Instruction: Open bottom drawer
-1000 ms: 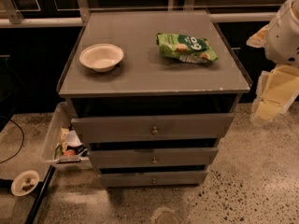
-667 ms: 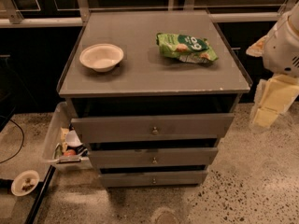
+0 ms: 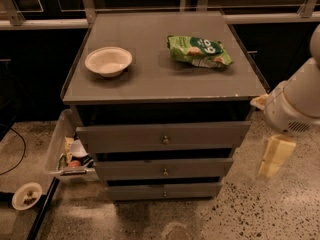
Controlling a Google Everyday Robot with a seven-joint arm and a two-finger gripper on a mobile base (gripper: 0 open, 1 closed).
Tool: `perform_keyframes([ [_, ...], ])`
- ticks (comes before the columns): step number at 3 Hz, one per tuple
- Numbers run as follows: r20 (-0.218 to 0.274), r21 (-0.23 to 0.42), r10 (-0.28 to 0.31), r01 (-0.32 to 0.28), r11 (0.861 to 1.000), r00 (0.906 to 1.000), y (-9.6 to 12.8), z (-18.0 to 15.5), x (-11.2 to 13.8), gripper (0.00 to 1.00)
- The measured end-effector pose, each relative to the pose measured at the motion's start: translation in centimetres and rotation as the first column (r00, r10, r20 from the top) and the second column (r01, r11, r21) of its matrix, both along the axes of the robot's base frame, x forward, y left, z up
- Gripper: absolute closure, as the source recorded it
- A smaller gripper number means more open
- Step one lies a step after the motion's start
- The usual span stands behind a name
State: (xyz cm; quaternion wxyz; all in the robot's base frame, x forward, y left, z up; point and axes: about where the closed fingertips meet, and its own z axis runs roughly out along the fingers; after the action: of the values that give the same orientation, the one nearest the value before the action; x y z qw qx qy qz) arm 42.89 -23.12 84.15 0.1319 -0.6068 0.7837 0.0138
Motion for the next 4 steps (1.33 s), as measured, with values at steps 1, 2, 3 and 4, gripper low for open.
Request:
perform_keyframes([
  [1,0.031,0.035,0.094,-0.095,0.995,0.9951,0.0,-5.6,-0.5,0.0],
  [2,0.07,0.058,0.146,-0.15,0.987,0.9868,-1.0,-10.7,-0.5,0.0],
  [3,0.069,0.058,0.146,-0.15,0.987,0.9868,-1.0,-10.7,-0.5,0.0],
  [4,0.01,0.088,0.126,-0.126,0.988,0.992,-0.7,-15.9,-0.6,0.0],
])
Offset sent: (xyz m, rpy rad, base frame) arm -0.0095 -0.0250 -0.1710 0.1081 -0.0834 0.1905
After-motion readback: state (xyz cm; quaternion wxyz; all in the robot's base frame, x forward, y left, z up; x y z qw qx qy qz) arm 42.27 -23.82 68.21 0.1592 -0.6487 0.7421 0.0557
